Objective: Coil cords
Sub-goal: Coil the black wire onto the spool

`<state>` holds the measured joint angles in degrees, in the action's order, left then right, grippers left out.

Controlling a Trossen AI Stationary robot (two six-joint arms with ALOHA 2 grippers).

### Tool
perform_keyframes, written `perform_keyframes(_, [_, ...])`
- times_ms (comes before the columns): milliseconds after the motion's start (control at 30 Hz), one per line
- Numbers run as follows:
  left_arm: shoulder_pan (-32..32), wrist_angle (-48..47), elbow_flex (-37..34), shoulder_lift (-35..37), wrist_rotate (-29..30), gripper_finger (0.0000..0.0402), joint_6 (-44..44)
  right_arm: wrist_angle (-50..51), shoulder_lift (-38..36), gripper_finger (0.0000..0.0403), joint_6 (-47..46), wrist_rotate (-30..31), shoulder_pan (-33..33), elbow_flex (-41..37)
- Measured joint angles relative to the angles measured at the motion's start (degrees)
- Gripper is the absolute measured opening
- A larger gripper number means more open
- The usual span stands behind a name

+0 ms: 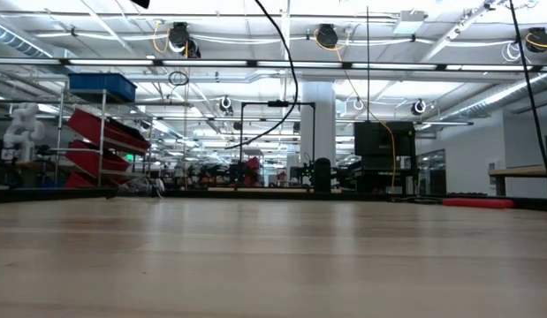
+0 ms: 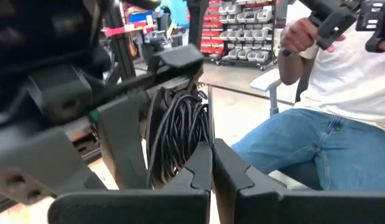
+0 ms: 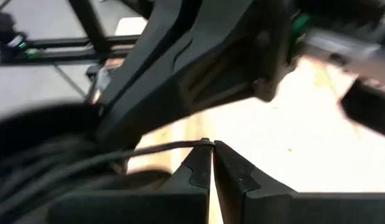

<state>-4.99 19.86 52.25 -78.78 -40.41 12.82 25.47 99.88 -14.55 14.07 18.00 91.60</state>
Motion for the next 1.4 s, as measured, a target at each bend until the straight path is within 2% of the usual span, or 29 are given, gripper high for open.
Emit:
perform_keyframes(133, [-0.23, 2.20, 0.04, 0.00, -0.54, 0.0002, -0.06, 0.72, -0.24, 0.0025, 0.70, -3.27, -0.10, -0.05])
perform_keyframes(300, [-1.16, 4.85, 0.06, 0.02, -0.07, 0.0002, -0.06, 3.41, -1.60, 0.0060, 1.71, -4.19, -0.13, -0.05])
perform_keyframes(500, [-1.51, 5.61, 0.11, 0.09, -0.06, 0.0002, 0.59, 4.57, -5.50, 0.0094, 1.09, -3.75, 1.07, -0.07])
perform_keyframes(633, [-1.51, 6.86, 0.11, 0.29, -0.02, 0.0002, 0.13, 10.53, -7.39, 0.0105, -2.32, -2.44, 3.28, -0.05])
perform_keyframes(767, [-1.51, 6.86, 0.11, 1.50, 0.45, 0.0002, -0.46, 15.60, -7.32, 0.0107, -6.15, 7.87, 6.99, -0.61])
perform_keyframes(900, [-1.51, 6.77, 0.11, 2.37, 3.20, 0.0002, -0.48, 9.52, -6.83, 0.0105, -8.96, 18.19, 10.74, -6.82])
perform_keyframes(1033, [-1.51, 6.49, 0.11, 2.80, 5.94, 0.0002, -1.54, -4.69, -6.81, 0.0105, -8.95, 25.62, 13.73, -16.09])
perform_keyframes(1267, [-1.46, 6.45, 0.11, 2.80, 9.65, 0.0002, -1.90, -35.37, -5.45, 0.0105, -3.04, 38.05, 15.49, -30.20])
perform_keyframes(1400, [-1.46, 6.48, 0.11, 2.80, 10.31, 0.0002, -1.90, -39.89, -4.74, 0.0105, -2.85, 45.88, 15.89, -34.17])
